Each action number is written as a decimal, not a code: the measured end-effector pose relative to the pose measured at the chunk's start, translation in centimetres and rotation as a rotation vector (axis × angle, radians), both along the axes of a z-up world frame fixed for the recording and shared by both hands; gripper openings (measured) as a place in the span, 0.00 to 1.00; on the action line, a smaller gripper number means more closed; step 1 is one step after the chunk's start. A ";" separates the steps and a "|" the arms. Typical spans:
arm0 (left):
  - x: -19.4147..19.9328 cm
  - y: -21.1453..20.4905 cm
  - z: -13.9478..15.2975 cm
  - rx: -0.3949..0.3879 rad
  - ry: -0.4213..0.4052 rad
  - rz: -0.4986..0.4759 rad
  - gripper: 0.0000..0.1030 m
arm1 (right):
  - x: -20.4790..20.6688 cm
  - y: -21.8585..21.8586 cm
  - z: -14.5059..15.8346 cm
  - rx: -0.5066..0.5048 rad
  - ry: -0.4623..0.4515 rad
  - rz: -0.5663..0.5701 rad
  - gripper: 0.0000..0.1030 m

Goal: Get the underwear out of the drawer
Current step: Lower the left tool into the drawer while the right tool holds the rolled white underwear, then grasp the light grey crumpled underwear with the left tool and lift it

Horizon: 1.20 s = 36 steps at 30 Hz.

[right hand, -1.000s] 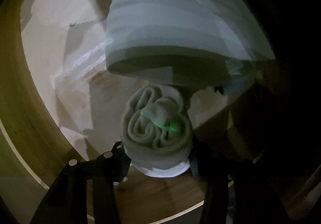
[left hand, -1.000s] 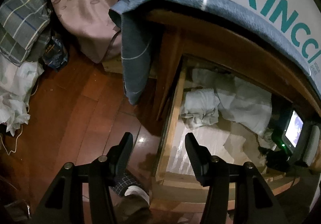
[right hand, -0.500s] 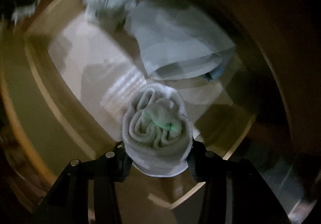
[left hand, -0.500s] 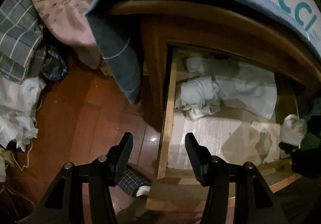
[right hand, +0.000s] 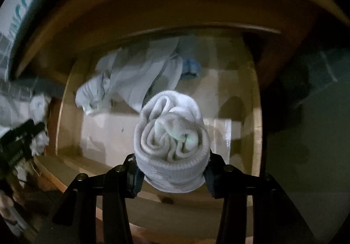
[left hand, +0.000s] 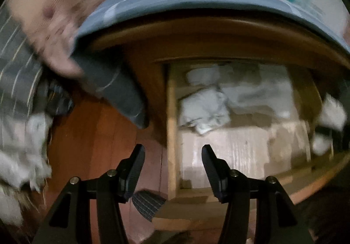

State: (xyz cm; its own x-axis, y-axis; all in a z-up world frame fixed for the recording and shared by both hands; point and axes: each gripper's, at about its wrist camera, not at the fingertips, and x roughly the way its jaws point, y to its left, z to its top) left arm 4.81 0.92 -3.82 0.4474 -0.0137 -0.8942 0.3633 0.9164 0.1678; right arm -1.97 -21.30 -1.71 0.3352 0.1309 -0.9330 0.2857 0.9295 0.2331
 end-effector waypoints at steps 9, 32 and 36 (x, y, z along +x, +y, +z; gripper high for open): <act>-0.9 -5.2 -2.6 0.330 -0.115 -0.348 0.54 | -1.3 -1.5 0.6 0.024 -0.092 -0.065 0.42; 2.3 -9.0 -10.8 0.670 -0.152 -0.798 0.54 | -1.7 -4.0 0.5 0.080 -0.138 -0.162 0.42; 3.5 -9.3 -10.9 0.608 -0.104 -0.812 0.54 | -1.5 -3.6 0.5 0.080 -0.134 -0.143 0.42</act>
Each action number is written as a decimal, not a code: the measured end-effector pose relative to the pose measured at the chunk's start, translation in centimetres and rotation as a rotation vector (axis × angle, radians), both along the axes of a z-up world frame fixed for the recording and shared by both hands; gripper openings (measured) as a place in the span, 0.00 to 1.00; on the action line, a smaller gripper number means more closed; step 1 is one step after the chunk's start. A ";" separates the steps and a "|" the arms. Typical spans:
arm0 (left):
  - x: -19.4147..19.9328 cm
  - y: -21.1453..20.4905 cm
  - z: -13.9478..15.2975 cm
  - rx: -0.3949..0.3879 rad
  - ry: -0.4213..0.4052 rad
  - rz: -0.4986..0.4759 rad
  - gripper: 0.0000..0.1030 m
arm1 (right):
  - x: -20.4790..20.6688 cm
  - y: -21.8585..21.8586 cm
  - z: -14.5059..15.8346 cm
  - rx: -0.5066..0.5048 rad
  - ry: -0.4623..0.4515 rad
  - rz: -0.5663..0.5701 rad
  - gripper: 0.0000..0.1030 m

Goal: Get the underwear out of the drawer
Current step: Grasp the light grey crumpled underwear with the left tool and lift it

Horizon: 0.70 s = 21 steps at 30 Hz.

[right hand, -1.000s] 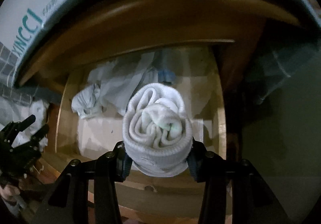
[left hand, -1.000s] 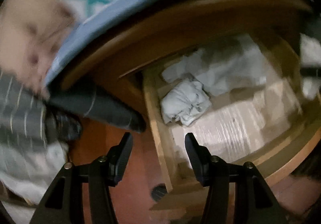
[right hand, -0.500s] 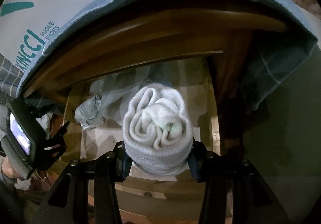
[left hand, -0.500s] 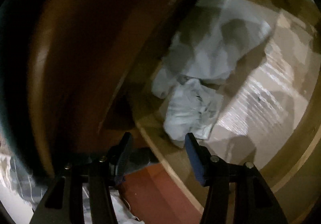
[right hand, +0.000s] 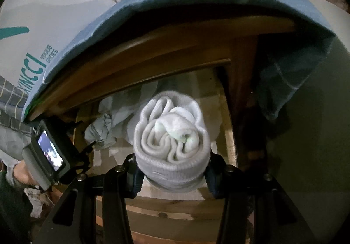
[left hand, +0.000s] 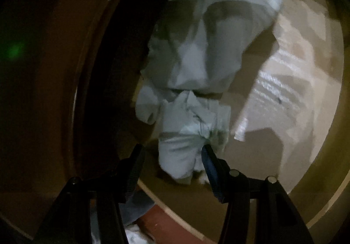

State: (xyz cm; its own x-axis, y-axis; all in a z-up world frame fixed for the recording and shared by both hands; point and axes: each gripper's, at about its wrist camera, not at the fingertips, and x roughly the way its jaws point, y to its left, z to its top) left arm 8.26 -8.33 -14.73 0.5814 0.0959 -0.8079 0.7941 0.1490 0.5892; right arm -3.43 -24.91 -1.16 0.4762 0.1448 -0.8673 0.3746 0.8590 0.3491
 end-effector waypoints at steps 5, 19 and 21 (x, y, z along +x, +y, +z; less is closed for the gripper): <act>1.3 -0.1 -0.6 -0.042 0.077 0.008 0.53 | 0.2 0.3 0.0 0.002 0.003 0.015 0.43; 4.3 -0.1 -1.1 -0.139 0.253 0.098 0.33 | 0.2 0.3 0.1 0.019 -0.003 0.040 0.43; 3.7 -0.3 -0.8 -0.136 0.330 0.125 0.33 | 0.1 0.3 0.0 0.022 0.001 0.039 0.43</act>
